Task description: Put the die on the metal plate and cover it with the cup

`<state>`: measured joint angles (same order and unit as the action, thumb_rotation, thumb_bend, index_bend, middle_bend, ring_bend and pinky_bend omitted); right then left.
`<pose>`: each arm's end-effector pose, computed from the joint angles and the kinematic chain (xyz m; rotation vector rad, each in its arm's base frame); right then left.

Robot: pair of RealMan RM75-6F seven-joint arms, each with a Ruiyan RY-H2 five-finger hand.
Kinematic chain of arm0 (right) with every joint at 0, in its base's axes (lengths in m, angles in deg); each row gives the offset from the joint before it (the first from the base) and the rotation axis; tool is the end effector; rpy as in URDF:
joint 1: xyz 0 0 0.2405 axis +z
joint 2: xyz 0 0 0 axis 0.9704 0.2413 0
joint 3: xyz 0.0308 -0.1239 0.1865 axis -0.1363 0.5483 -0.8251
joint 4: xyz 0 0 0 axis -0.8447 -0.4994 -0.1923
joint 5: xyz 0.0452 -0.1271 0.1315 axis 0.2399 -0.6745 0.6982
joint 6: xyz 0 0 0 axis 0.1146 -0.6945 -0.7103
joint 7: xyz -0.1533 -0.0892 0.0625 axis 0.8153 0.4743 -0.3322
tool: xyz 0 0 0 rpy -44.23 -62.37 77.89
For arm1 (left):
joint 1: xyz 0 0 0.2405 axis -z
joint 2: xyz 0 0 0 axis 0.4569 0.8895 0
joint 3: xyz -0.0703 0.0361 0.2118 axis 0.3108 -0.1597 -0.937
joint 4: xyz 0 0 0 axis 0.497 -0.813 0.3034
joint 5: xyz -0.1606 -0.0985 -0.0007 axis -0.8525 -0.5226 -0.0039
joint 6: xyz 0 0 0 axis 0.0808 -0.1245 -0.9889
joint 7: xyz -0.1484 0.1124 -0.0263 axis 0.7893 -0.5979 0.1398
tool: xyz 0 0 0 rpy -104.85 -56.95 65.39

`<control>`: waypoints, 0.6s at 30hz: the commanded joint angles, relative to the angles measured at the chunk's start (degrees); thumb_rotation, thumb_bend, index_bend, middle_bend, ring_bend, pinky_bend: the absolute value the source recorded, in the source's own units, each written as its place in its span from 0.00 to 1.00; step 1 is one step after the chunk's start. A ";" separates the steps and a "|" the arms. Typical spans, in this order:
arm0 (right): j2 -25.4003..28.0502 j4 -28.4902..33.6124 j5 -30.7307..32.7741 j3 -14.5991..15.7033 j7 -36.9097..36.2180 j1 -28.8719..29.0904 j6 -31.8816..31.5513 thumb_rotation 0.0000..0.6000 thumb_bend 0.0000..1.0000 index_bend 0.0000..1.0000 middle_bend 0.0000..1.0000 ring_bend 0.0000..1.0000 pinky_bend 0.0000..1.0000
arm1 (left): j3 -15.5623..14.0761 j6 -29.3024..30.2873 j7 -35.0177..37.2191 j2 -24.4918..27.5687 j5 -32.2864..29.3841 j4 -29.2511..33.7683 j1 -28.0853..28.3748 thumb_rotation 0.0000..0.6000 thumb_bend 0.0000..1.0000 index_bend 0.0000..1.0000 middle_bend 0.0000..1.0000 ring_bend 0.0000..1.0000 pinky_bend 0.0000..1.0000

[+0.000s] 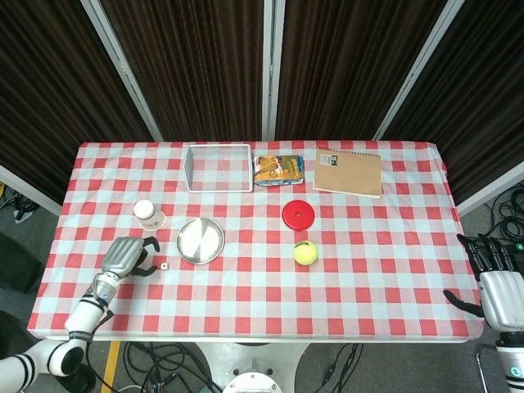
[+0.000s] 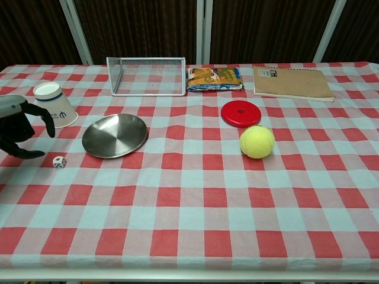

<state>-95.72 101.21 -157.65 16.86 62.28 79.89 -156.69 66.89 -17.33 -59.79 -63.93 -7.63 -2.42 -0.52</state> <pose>-0.2746 -0.2170 0.1861 1.4096 -0.8605 0.9736 -0.2433 0.3161 0.0040 -1.6939 -1.2647 -0.8040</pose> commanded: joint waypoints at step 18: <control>-0.13 -0.42 0.38 0.01 -0.62 0.29 0.52 1.00 0.03 0.01 0.16 0.00 0.07 | -1.42 -1.09 2.92 -4.86 -2.78 -3.93 0.14 1.00 0.30 0.47 0.98 0.94 1.00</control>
<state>-95.86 100.79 -157.27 16.86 61.67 80.19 -156.17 65.46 -18.38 -57.02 -68.60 -10.33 -6.16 -0.43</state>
